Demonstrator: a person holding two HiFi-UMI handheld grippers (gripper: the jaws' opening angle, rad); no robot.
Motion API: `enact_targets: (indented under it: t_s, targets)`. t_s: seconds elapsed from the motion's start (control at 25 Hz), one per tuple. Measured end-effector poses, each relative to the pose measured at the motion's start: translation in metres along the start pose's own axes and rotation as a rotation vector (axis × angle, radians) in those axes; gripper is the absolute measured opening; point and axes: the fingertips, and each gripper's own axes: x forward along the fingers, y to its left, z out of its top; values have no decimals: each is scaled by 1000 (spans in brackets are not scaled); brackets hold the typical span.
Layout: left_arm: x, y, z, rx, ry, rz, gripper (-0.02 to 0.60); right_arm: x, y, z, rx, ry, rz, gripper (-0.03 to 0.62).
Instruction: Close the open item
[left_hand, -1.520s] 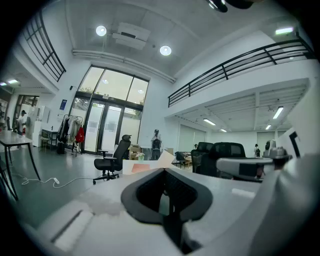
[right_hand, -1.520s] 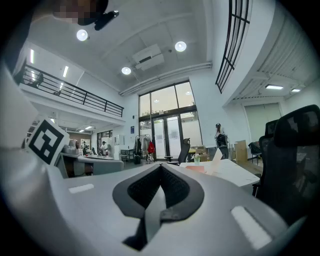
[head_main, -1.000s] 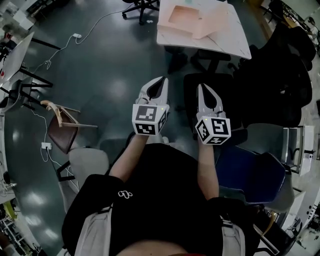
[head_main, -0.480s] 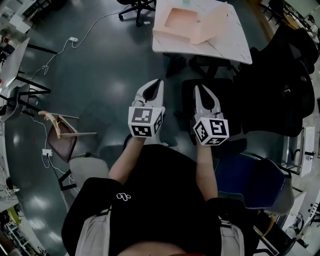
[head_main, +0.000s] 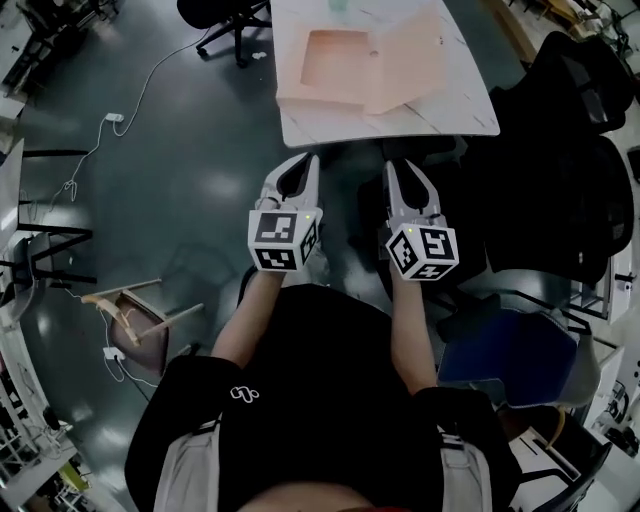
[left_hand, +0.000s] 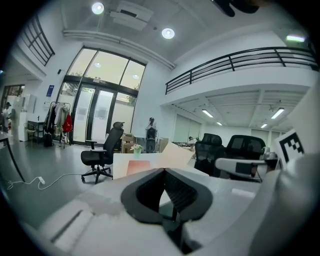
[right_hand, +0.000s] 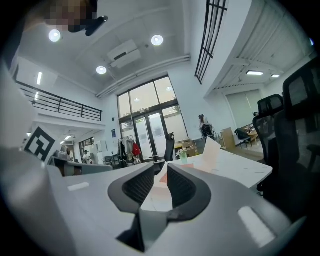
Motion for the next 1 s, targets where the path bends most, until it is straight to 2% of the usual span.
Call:
enact_targets:
  t_s: [0.16, 0.32, 0.6, 0.8, 1.0]
  targets:
    - [44, 44, 14, -9, 14, -15, 0, 60, -19, 6, 31, -4, -57, 107]
    - [80, 66, 13, -24, 52, -37, 1, 88, -48, 9, 58, -1, -145, 117]
    - [134, 68, 3, -33, 97, -97, 1, 105, -102, -5, 93, 47, -279, 117]
    - [166, 66, -7, -40, 142, -113, 0, 114, -147, -13, 135, 58, -349, 117]
    - [194, 71, 0, -38, 164, -109, 1, 132, -194, -7, 179, 42, -400, 118]
